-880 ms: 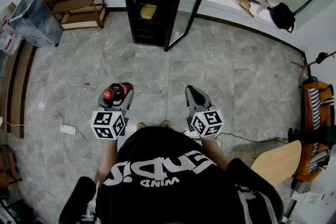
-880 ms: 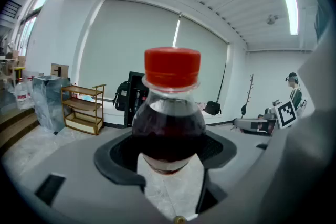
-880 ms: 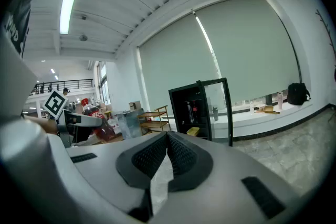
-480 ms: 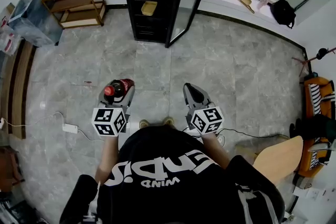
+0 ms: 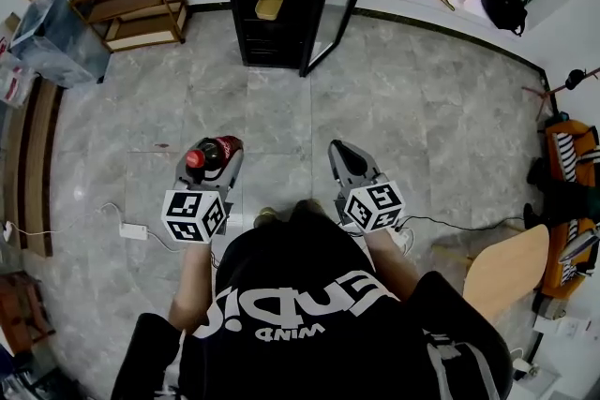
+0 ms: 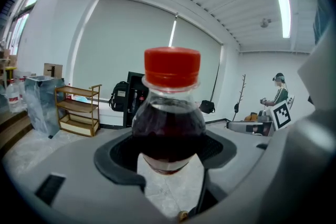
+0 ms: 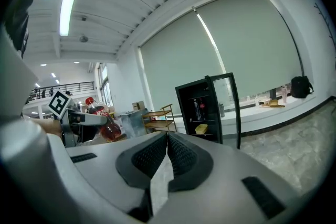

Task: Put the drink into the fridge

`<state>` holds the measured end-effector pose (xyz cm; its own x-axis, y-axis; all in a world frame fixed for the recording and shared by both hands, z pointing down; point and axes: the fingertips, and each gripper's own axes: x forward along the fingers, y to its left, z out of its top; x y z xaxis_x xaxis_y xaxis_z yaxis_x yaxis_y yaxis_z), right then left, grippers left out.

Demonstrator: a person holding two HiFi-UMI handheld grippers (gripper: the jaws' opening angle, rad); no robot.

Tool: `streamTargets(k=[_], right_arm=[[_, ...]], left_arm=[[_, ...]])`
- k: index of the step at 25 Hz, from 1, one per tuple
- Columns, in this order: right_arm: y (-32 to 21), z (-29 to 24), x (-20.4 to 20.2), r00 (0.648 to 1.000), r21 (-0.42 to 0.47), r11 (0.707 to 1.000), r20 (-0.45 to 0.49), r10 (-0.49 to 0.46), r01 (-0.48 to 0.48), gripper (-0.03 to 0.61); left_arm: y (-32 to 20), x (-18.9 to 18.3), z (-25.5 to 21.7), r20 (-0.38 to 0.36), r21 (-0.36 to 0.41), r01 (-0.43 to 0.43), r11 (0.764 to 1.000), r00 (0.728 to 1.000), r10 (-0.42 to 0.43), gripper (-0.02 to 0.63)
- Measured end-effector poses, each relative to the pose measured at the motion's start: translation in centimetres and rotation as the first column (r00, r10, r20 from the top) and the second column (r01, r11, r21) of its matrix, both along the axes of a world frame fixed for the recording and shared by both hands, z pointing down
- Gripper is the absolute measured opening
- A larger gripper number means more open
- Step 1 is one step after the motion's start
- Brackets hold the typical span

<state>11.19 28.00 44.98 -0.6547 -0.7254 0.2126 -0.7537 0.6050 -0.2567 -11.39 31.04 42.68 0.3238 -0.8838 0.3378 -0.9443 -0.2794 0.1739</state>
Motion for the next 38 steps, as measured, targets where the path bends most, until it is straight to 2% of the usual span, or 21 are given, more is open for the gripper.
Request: streamTargets(k=[6, 21, 38], right_arm=[[0.2, 0.3, -0.5, 1.000, -0.016, 0.999, -0.002, 0.029, -0.029, 0.025], [-5.5, 1.1, -3.8, 0.999, 0.001, 0.999, 0.021, 0.039, -0.039, 0.025], [-19.1, 0.3, -6.1, 0.999, -0.003, 0.999, 0.017, 0.032, -0.032, 0.025]], left_arm=[[-0.4, -1.3, 0.0, 0.006, -0.001, -0.012, 1.000, 1.000, 0.012, 0.307], [-5.3, -3.0, 1.3, 0.003, -0.001, -0.036, 0.999, 0.999, 0.036, 0.307], [-17.9, -4.6, 0.4, -0.031, -0.005, -0.045, 0.999, 0.998, 0.045, 0.307]])
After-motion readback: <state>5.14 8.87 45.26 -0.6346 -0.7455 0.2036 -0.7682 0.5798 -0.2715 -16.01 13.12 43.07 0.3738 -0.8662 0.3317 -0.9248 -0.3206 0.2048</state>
